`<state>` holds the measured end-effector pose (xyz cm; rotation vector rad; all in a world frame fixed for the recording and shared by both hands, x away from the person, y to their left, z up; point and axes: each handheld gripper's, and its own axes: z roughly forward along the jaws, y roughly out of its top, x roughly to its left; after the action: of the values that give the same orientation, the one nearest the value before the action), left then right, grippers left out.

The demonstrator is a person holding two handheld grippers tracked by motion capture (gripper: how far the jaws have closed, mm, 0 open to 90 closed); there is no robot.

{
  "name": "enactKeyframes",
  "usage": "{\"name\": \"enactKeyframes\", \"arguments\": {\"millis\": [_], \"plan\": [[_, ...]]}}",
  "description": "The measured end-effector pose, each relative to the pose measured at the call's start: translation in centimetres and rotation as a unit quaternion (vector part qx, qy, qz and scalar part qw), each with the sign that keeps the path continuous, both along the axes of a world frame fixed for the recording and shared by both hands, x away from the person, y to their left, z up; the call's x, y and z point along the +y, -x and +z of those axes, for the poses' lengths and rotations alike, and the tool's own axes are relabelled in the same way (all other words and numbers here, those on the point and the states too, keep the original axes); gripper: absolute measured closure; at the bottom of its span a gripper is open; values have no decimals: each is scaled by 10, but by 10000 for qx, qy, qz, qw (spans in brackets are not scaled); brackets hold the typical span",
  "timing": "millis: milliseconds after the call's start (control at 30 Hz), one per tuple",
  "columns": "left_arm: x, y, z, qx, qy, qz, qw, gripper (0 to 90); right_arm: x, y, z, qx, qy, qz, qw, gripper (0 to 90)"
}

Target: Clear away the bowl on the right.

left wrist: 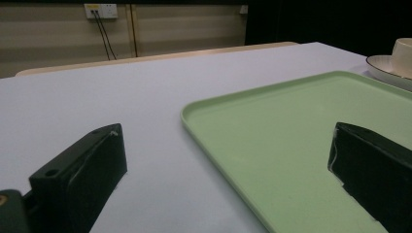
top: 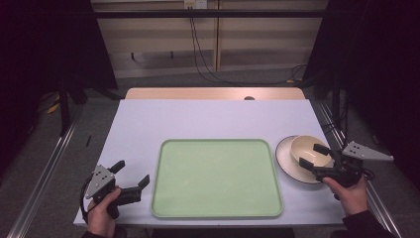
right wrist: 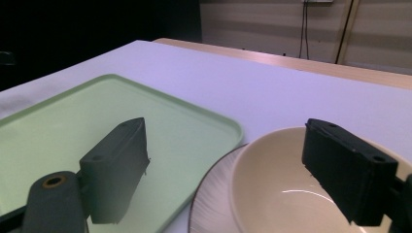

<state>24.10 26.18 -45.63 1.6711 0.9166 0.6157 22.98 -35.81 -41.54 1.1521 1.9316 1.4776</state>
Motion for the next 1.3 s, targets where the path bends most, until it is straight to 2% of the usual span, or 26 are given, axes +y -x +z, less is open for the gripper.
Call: {"name": "enactKeyframes", "arguments": {"millis": [167,200,333,400,467,533,633,767,933,1100,1133,1200,1267,1300], "plan": [[0,0,0,6,-8,1,10000,4,-14,-3,5,1,61,-160,9999,146],[0,0,0,2,-3,3,10000,4,-22,-4,6,0,60,-231,9997,155],[0,0,0,13,17,0,10000,5,-32,-7,8,44,154,-288,9995,184],[0,0,0,16,18,1,10000,4,-41,-12,8,174,65,-199,9996,216],[0,0,0,11,13,16,10000,4,-43,-14,7,185,68,-260,9995,211],[0,-1,0,18,33,3,10000,5,-48,-19,6,261,106,-325,9991,215],[0,-1,-1,23,26,34,10000,5,-53,-24,1,419,289,-456,9977,215],[-1,-1,-1,34,43,-4,10000,4,-61,-29,-6,636,327,-522,9961,237],[-1,-1,-1,28,20,12,10000,4,-65,-40,-3,805,452,-490,9945,306],[-1,-1,-1,37,40,0,10000,5,-68,-63,-7,1160,787,-486,9889,344],[-1,-1,-1,38,40,-1,10000,5,-68,-63,-7,1160,787,-486,9889,344],[-1,-1,-1,38,29,6,10000,4,-66,-72,-10,1427,936,-403,9845,391],[-1,-1,-1,37,25,9,10000,5,-65,-82,-13,1549,1015,-417,9818,438],[-1,-1,-1,42,36,-14,10000,4,-67,-85,-15,1580,981,-368,9819,446]]}}
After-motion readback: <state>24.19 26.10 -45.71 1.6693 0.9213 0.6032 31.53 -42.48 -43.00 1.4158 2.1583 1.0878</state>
